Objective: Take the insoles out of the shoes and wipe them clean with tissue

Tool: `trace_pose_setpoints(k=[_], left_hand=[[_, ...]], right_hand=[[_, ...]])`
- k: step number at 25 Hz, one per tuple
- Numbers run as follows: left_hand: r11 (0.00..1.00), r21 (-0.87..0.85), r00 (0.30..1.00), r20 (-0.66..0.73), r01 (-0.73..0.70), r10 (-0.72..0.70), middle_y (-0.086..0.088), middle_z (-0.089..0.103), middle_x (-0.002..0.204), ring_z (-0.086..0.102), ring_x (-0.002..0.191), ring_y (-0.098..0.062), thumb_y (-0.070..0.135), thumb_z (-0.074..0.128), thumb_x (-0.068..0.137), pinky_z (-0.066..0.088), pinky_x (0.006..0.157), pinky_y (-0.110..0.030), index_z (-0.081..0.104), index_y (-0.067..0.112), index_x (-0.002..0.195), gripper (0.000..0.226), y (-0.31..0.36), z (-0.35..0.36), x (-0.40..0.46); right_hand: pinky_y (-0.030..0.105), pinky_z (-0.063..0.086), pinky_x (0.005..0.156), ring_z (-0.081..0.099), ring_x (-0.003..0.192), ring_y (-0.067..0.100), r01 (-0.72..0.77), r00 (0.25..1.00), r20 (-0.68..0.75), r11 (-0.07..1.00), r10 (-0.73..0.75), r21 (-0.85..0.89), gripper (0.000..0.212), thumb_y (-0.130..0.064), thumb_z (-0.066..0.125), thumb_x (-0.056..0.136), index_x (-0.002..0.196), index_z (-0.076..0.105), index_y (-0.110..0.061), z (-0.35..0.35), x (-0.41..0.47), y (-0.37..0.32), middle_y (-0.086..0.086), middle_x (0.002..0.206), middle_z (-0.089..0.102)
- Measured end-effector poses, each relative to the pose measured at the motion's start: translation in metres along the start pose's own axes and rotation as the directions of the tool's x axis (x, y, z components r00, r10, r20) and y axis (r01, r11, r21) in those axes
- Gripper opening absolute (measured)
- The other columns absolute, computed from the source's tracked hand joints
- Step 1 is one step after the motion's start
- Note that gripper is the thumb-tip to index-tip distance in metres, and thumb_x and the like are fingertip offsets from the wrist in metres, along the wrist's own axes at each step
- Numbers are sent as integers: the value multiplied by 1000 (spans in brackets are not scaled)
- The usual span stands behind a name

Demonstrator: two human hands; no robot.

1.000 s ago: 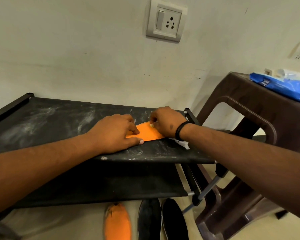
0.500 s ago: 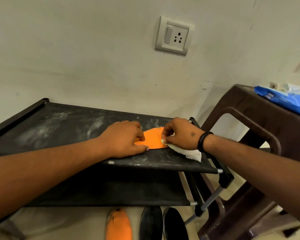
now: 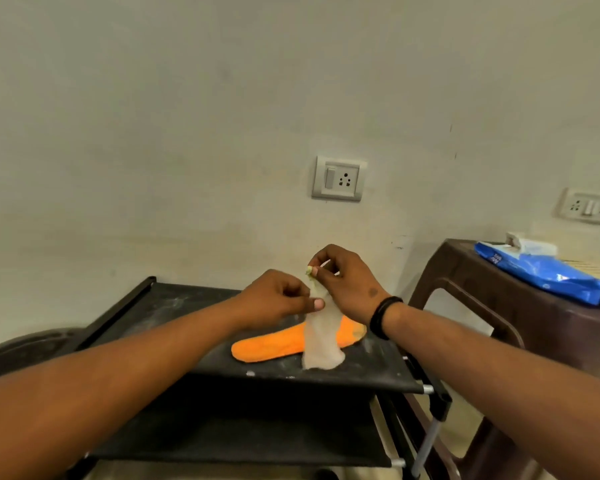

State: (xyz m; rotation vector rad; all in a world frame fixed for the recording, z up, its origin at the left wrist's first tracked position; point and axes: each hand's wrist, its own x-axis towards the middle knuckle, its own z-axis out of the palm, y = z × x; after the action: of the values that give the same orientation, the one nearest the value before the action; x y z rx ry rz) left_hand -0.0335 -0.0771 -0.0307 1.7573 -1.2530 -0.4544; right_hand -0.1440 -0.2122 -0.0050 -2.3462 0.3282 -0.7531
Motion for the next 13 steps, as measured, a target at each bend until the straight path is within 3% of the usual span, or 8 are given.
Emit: trace_pose_setpoints(k=[2,6,8,10,13], left_hand=[[993,-111,998,-40,42,-47,-15,40,63,36,52,-14,28,73,91,30,53,-24,57,-6,73,42,9,4,-19],[963,-247,992,-39,111,-124,-14,72,81,66,65,-12,21,68,96,53,70,-34,70,-9,99,30,24,14,-46],[947,-308,994,-35,89,-105,-21,74,91,70,74,-19,19,70,93,57,77,-41,71,-7,102,27,31,16,-56],[937,-339,996,11,84,-85,-24,74,94,70,79,-26,22,73,91,59,74,-41,72,-5,100,29,38,16,-64],[937,-334,994,14,103,-105,-18,74,87,69,75,-22,34,72,90,56,66,-32,71,-6,96,41,43,18,-69]], right_hand=[[27,44,66,57,77,15,24,1000,-18,995,-22,92,6,-21,60,95,90,63,-18,-4,-10,-18,4,89,65],[30,52,68,61,76,16,49,998,46,996,-52,76,5,-23,65,92,88,68,-24,-10,-40,-30,4,85,68],[31,52,67,61,72,12,23,999,43,997,-26,76,5,-22,68,90,87,72,-22,-16,-52,-30,4,81,69],[33,53,70,62,71,10,-36,999,30,994,33,108,5,-20,70,88,87,75,-19,-23,-60,-30,3,79,71],[35,56,75,67,77,15,-124,992,64,959,111,256,7,-15,72,87,88,77,-10,-28,-70,-30,10,85,75]])
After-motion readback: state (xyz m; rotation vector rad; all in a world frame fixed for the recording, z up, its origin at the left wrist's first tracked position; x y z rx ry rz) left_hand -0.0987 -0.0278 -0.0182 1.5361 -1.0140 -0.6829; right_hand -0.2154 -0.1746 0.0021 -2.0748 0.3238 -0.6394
